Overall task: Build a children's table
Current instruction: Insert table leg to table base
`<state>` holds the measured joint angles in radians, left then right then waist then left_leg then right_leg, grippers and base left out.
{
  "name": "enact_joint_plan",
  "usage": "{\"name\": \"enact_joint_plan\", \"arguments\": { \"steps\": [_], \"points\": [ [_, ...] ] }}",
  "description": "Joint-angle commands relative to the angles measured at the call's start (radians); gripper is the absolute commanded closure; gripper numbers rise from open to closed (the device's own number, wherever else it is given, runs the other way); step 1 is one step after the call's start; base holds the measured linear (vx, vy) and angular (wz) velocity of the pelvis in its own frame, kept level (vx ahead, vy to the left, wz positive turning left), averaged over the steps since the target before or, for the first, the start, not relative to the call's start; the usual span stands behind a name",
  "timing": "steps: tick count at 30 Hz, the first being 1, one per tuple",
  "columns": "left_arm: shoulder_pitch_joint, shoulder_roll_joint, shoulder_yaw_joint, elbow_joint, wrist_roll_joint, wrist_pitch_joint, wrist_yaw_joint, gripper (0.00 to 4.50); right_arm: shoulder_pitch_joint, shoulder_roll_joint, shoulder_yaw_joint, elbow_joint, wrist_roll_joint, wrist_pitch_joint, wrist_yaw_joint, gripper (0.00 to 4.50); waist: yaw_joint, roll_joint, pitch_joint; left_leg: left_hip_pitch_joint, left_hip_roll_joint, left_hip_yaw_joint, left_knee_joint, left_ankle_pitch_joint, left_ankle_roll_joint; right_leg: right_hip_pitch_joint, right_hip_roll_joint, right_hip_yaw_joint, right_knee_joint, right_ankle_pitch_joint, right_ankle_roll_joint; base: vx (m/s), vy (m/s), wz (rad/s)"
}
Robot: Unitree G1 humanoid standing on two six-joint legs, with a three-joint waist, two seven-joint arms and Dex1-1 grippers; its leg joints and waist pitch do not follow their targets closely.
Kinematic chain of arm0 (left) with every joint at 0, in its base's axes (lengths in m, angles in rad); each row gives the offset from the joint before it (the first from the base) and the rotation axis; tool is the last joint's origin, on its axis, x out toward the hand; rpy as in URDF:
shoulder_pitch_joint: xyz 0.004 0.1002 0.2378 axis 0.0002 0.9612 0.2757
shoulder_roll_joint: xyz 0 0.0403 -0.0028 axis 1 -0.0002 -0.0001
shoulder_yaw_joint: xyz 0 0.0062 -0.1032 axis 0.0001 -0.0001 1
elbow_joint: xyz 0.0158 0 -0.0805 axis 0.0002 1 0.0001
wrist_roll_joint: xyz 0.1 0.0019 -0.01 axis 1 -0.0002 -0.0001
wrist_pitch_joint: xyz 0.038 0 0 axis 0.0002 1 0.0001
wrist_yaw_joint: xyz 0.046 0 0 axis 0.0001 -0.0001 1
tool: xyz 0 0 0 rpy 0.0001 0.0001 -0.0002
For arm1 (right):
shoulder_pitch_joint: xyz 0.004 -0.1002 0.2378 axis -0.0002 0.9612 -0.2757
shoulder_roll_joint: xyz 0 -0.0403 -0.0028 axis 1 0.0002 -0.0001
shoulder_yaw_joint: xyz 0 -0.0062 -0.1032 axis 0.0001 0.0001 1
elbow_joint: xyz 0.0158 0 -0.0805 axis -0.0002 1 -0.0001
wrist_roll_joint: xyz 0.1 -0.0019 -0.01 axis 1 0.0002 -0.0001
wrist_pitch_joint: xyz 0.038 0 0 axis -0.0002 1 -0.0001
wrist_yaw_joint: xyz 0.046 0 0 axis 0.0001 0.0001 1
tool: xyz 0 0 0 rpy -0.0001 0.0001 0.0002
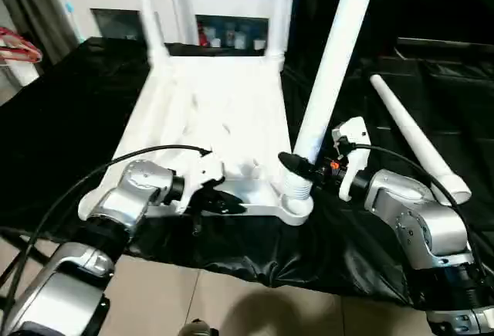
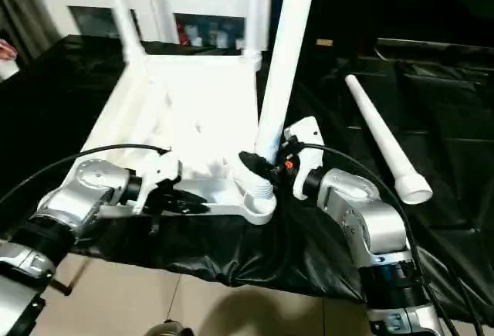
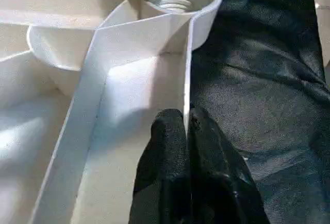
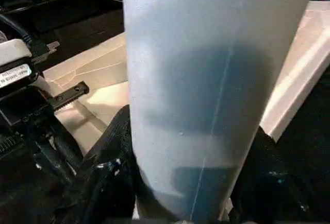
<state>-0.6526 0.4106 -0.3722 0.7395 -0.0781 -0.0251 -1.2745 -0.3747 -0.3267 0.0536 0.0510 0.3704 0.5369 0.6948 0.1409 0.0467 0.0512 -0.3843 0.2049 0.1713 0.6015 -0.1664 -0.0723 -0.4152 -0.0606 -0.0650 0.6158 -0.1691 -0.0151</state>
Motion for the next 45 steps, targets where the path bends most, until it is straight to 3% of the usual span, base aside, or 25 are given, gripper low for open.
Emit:
{"name": "enact_joint_plan", "arguments": {
  "steps": [1, 6, 16, 19, 26, 29, 33, 36, 45],
  "points": [
    [-0.003, 0.021, -0.013, 0.021, 0.030, 0.021, 0.007, 4.50, -0.021, -0.005, 0.007, -0.003, -0.010, -0.010, 0.008, 2.63, 0.006, -0.012, -0.075, 0.013, 0.019, -0.007, -0.067, -0.189, -0.003, 0.057, -0.082, 0.045, -0.071, -0.244, -0.152, 0.000, 0.000, 0.00],
    [0.019, -0.020, 0.024, -0.074, 0.021, 0.164, 0.110, 4.50, -0.044, -0.035, 0.023, 0.013, -0.012, 0.014, 0.045, 2.63, 0.005, -0.011, -0.074, 0.019, 0.025, -0.008, -0.068, -0.205, -0.006, 0.054, -0.081, 0.044, -0.069, -0.250, -0.167, 0.000, 0.000, 0.00],
    [0.093, -0.077, 0.057, -0.277, -0.001, 0.297, 0.222, 4.50, -0.084, -0.047, 0.023, 0.096, -0.042, -0.026, 0.054, 2.63, 0.004, -0.030, -0.076, 0.010, 0.021, -0.005, -0.063, -0.150, 0.024, 0.059, -0.081, 0.043, -0.068, -0.242, -0.161, 0.000, 0.000, 0.00],
    [0.111, -0.059, 0.044, -0.304, 0.014, 0.276, 0.211, 4.50, -0.098, -0.048, 0.022, 0.131, -0.054, -0.041, 0.052, 2.63, 0.004, -0.028, -0.075, 0.013, 0.021, -0.004, -0.063, -0.159, 0.025, 0.053, -0.079, 0.043, -0.072, -0.254, -0.158, 0.000, 0.000, 0.00],
    [0.125, -0.040, 0.038, -0.346, 0.003, 0.286, 0.182, 4.50, -0.109, -0.062, 0.032, 0.182, -0.074, -0.045, 0.069, 2.63, 0.004, -0.031, -0.075, 0.012, 0.020, -0.005, -0.064, -0.161, 0.020, 0.055, -0.079, 0.043, -0.069, -0.249, -0.150, 0.000, 0.000, 0.00],
    [0.105, -0.046, 0.051, -0.303, 0.015, 0.294, 0.212, 4.50, -0.097, -0.076, 0.047, 0.172, -0.071, -0.018, 0.093, 2.63, 0.005, -0.028, -0.074, 0.014, 0.020, -0.004, -0.064, -0.168, 0.020, 0.055, -0.077, 0.043, -0.071, -0.245, -0.153, 0.000, 0.000, 0.00],
    [0.078, -0.050, 0.055, -0.245, 0.032, 0.271, 0.233, 4.50, -0.079, -0.090, 0.042, 0.137, -0.055, 0.005, 0.112, 2.63, 0.005, -0.026, -0.071, 0.016, 0.019, -0.006, -0.068, -0.204, 0.009, 0.055, -0.079, 0.043, -0.079, -0.309, -0.137, 0.000, 0.000, 0.00],
    [0.068, -0.049, 0.058, -0.234, 0.033, 0.266, 0.229, 4.50, -0.072, -0.096, 0.039, 0.128, -0.053, 0.010, 0.120, 2.63, 0.004, -0.028, -0.072, 0.015, 0.018, -0.007, -0.067, -0.213, 0.008, 0.057, -0.080, 0.042, -0.083, -0.328, -0.128, 0.000, 0.000, 0.00],
    [0.070, -0.037, 0.053, -0.245, 0.015, 0.232, 0.173, 4.50, -0.073, -0.077, 0.037, 0.163, -0.067, -0.013, 0.108, 2.63, 0.005, -0.027, -0.073, 0.015, 0.019, -0.007, -0.067, -0.204, 0.008, 0.054, -0.080, 0.042, -0.079, -0.294, -0.148, 0.000, 0.000, 0.00]
  ]
}}
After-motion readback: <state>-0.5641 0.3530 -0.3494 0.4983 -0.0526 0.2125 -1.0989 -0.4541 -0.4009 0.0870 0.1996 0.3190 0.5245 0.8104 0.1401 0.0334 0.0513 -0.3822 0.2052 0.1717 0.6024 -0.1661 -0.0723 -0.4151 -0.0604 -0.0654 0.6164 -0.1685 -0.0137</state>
